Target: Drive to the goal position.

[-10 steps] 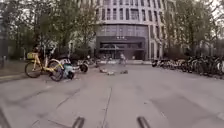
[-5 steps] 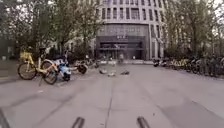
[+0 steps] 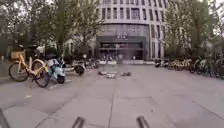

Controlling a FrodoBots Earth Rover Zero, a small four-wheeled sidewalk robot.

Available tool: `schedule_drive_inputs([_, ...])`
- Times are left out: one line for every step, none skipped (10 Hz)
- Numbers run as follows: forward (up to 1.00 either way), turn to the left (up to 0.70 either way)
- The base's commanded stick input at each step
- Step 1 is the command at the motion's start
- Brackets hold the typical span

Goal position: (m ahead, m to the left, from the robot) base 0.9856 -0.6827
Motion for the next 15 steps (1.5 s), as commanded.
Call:
schedule_drive_inputs([0.7, 0.0])
schedule_drive_inputs([0.7, 0.05])
schedule_drive_inputs([0.7, 0.14])
schedule_drive_inputs([0.7, 0.14])
schedule_drive_inputs([0.7, 0.14])
schedule_drive_inputs([0.7, 0.14])
schedule_drive_inputs([0.7, 0.14])
schedule_drive_inputs([0.7, 0.14])
schedule_drive_inputs([0.56, 0.06])
schedule_drive_inputs([0.45, 0.0])
schedule_drive_inputs([0.45, 0.0])
schedule_drive_inputs([0.45, 0.0])
schedule_drive_inputs([0.45, 0.0])
schedule_drive_inputs([0.45, 0.0])
schedule_drive_inputs([0.45, 0.0])
